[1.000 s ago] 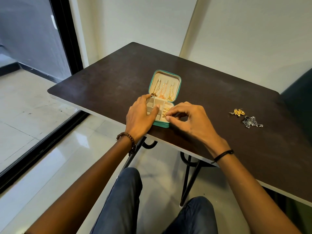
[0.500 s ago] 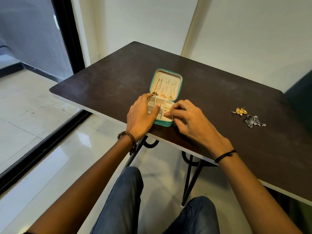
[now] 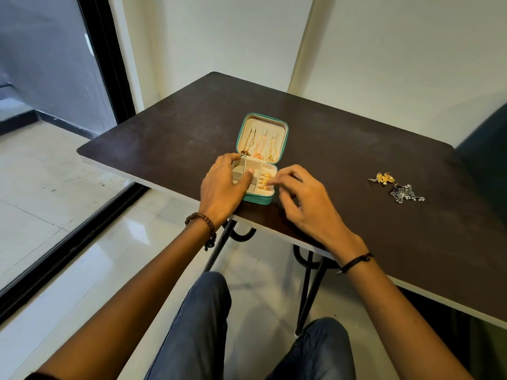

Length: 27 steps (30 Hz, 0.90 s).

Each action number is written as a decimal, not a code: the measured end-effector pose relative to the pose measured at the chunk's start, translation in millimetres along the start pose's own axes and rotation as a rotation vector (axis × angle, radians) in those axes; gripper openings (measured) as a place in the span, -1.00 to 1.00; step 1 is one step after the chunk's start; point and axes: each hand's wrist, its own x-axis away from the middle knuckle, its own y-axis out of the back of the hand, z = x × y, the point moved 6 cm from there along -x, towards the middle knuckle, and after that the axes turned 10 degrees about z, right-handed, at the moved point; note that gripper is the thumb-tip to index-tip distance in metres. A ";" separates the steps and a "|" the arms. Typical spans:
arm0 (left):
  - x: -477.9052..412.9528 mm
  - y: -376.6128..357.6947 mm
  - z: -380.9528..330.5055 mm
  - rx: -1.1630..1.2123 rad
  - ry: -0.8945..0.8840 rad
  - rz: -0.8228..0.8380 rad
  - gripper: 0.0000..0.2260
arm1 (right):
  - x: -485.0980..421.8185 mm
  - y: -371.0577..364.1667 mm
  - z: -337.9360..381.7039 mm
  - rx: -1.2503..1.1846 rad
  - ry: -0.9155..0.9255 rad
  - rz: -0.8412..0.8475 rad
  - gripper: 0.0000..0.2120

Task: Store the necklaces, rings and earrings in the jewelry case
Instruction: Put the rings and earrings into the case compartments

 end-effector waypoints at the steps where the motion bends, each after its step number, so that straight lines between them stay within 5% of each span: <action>1: 0.4 0.0 -0.9 0.001 -0.006 -0.006 -0.57 | 2.1 4.1 -1.9 -0.034 -0.017 -0.056 -0.78; 11: 13.6 -14.8 -56.5 -0.057 -0.178 -0.121 -0.70 | 31.8 43.5 -32.8 -0.077 -0.154 -0.266 -0.84; 18: 7.3 -84.6 -128.5 -0.030 -0.340 0.125 -0.79 | 61.6 80.6 -69.6 -0.019 -0.239 -0.351 -0.87; 27: -36.4 -196.3 -161.9 0.059 -0.252 0.423 -0.73 | 93.7 128.2 -163.1 0.154 -0.550 -0.423 -0.82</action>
